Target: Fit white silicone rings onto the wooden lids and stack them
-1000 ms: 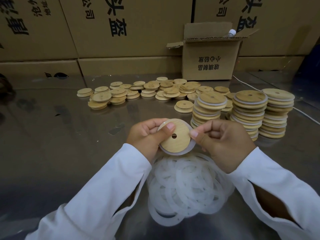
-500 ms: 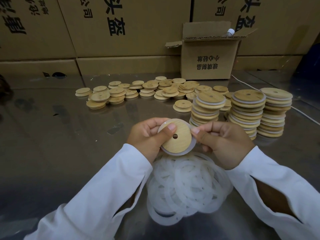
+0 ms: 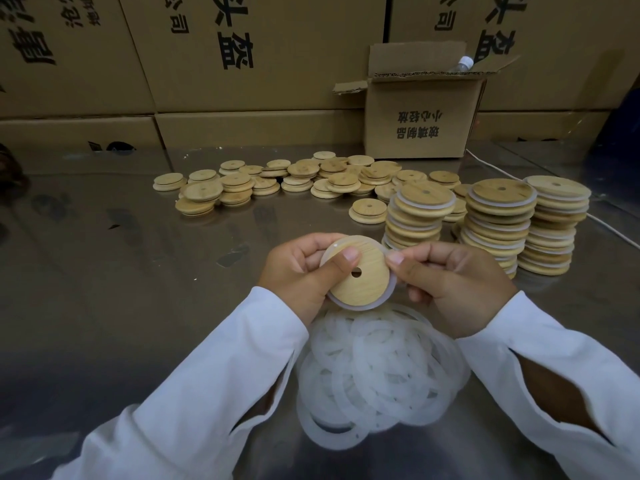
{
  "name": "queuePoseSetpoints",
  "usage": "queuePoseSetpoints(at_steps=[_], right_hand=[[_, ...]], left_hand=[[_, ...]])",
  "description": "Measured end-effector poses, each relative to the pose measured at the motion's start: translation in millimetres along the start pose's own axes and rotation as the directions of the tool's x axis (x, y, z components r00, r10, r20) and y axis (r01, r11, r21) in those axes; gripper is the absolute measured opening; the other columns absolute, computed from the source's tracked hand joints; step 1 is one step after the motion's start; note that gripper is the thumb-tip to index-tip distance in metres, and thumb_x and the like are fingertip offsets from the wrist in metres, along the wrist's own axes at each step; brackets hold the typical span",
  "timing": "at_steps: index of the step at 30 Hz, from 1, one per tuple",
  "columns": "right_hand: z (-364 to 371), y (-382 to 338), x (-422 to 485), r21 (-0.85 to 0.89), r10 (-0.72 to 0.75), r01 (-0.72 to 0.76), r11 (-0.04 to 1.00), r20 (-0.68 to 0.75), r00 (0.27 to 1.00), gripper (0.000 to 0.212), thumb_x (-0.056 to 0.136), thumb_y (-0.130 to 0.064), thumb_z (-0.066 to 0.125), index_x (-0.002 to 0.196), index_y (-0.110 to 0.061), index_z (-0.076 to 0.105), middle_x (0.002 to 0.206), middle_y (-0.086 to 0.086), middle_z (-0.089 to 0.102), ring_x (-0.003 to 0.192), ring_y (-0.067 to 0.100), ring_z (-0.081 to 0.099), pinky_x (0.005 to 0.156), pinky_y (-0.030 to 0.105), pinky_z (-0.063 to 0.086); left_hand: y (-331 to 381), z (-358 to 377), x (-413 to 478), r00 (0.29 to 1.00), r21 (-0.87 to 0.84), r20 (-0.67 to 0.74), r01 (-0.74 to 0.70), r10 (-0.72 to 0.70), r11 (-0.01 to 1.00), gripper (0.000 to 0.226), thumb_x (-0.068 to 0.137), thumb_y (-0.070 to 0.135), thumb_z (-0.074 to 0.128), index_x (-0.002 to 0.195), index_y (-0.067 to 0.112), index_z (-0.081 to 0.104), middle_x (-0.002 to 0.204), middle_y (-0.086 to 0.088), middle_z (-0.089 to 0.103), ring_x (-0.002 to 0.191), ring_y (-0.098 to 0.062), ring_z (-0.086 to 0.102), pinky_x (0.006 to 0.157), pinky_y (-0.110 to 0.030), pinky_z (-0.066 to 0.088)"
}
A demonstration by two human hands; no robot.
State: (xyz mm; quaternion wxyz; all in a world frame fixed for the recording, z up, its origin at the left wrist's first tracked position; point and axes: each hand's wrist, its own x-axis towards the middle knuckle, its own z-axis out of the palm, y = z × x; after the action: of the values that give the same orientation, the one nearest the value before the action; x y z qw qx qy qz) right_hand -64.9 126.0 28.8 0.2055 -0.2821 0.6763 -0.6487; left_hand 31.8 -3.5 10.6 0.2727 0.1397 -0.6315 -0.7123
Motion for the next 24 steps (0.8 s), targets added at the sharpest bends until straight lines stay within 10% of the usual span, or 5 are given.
queuePoseSetpoints(at_steps=[9,15,24], right_hand=[[3,6,6,-0.001,0.015,-0.015,1.0,-0.083,0.996,0.011,0.081,-0.029,0.062,0.075,-0.021,0.064,0.05,-0.004,0.062,0.043,0.009,0.054,0.058,0.025,0.046],[5,6,2,-0.04,0.066,-0.061,0.997,0.166,0.984,0.016,0.073,-0.02,0.069,0.086,-0.013,0.065,0.058,-0.005,0.066,0.049,0.006,0.058,0.054,0.017,0.048],[-1,13,10,0.048,0.069,-0.071,0.996,0.043,0.997,0.003,0.077,-0.015,0.068,0.079,-0.013,0.066,0.055,-0.005,0.066,0.045,0.005,0.054,0.05,0.015,0.048]], left_hand=[[-1,0,0,0.999,-0.058,-0.044,0.026,-0.028,0.998,0.019,0.065,0.023,0.079,0.081,0.017,0.073,0.078,-0.008,0.073,0.072,-0.018,0.069,0.064,-0.027,0.056],[-1,1,2,0.996,-0.072,-0.087,0.015,-0.021,0.997,0.028,0.058,0.027,0.068,0.083,0.014,0.07,0.076,-0.008,0.072,0.072,-0.019,0.067,0.069,-0.031,0.056],[-2,-2,7,0.987,0.141,-0.145,0.092,-0.071,0.986,0.011,0.088,0.013,0.058,0.087,0.013,0.068,0.075,-0.006,0.066,0.069,-0.014,0.061,0.072,-0.028,0.049]])
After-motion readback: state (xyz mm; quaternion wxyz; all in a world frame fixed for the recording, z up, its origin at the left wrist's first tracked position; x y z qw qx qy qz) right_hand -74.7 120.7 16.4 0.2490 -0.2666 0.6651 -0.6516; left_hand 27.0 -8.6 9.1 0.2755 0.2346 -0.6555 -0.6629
